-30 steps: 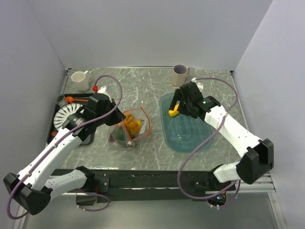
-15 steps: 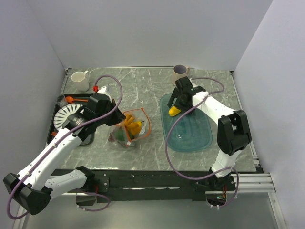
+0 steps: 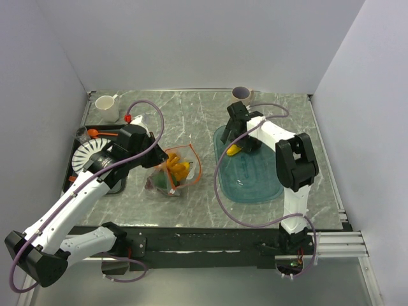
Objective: Place the food in the zip-top bag and seal the zipper
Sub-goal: Pick up the fake fruit from the bin.
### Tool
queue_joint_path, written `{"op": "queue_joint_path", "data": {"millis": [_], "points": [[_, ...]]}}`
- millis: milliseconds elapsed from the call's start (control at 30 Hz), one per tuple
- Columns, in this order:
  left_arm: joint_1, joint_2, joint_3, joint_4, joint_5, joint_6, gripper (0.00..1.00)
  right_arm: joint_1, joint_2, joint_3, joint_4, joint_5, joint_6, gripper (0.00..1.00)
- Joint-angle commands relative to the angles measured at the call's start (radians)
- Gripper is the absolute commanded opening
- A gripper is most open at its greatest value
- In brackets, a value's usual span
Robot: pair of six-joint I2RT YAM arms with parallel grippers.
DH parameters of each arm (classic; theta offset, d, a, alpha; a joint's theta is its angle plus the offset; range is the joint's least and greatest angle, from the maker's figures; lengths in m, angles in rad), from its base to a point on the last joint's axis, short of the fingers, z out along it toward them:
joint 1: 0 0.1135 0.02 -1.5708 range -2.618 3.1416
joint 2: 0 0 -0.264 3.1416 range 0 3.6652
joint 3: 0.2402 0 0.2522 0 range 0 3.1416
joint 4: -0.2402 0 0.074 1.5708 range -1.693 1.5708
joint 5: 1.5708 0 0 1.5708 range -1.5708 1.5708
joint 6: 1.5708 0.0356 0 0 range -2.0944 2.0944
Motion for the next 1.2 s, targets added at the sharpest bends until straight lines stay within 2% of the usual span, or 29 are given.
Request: {"op": "queue_joint_path", "data": {"millis": [0, 67, 100, 233, 533, 833, 1033, 1167], "points": [[0.003, -0.01, 0.007, 0.053, 0.016, 0.017, 0.01, -0.009, -0.035, -0.03, 0.052, 0.015, -0.004, 0.87], [0.003, -0.01, 0.006, 0.057, 0.022, 0.016, 0.01, -0.011, -0.029, -0.047, 0.068, 0.0, -0.015, 0.81], [0.003, -0.012, 0.004, 0.059, 0.025, 0.014, 0.01, -0.011, -0.023, -0.049, 0.063, -0.011, -0.018, 0.69], [0.003, -0.021, -0.007, 0.068, 0.03, 0.011, 0.01, -0.011, -0.055, -0.133, 0.118, -0.062, -0.038, 0.56], [0.003, -0.029, -0.013, 0.067, 0.027, 0.01, 0.01, 0.003, -0.282, -0.434, 0.281, -0.158, -0.085, 0.5], [0.003, -0.012, -0.008, 0.073, 0.031, 0.013, 0.01, 0.023, -0.492, -0.57, 0.261, -0.197, -0.228, 0.5], [0.003, -0.009, -0.01, 0.077, 0.031, 0.013, 0.01, 0.029, -0.679, -0.626, 0.247, -0.44, -0.253, 0.48], [0.003, -0.015, -0.019, 0.084, 0.045, 0.005, 0.01, 0.046, -0.826, -0.67, 0.322, -0.655, -0.236, 0.47]]}}
